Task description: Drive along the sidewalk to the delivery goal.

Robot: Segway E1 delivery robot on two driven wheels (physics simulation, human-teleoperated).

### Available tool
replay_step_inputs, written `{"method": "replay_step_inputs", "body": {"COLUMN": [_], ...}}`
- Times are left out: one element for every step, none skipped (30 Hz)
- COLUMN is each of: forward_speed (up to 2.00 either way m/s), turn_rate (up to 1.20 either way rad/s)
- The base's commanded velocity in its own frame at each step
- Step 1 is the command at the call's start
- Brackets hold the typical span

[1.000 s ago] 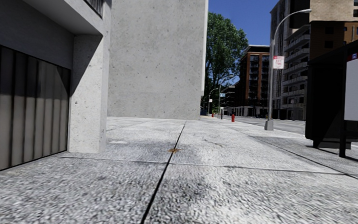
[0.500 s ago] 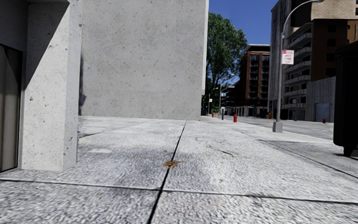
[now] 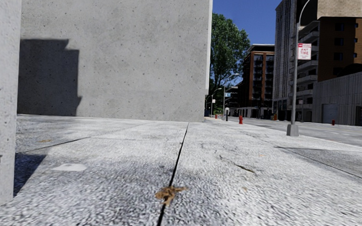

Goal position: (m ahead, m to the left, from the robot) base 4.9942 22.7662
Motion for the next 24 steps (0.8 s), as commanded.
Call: {"method": "replay_step_inputs", "body": {"forward_speed": [2.0,2.0,2.0,2.0,2.0,2.0,2.0,2.0,2.0,2.0,2.0,2.0,2.0,2.0,2.0,2.0,2.0,2.0,2.0,2.0,2.0,2.0,2.0,2.0], "turn_rate": [0.33,0.4,0.46,0.46,0.53,0.62,0.66,0.66,0.67,0.68,0.68,0.68,0.68,0.68,0.68,0.68,0.68,0.68,0.68,0.68,0.68,0.68,0.68,0.68]}}
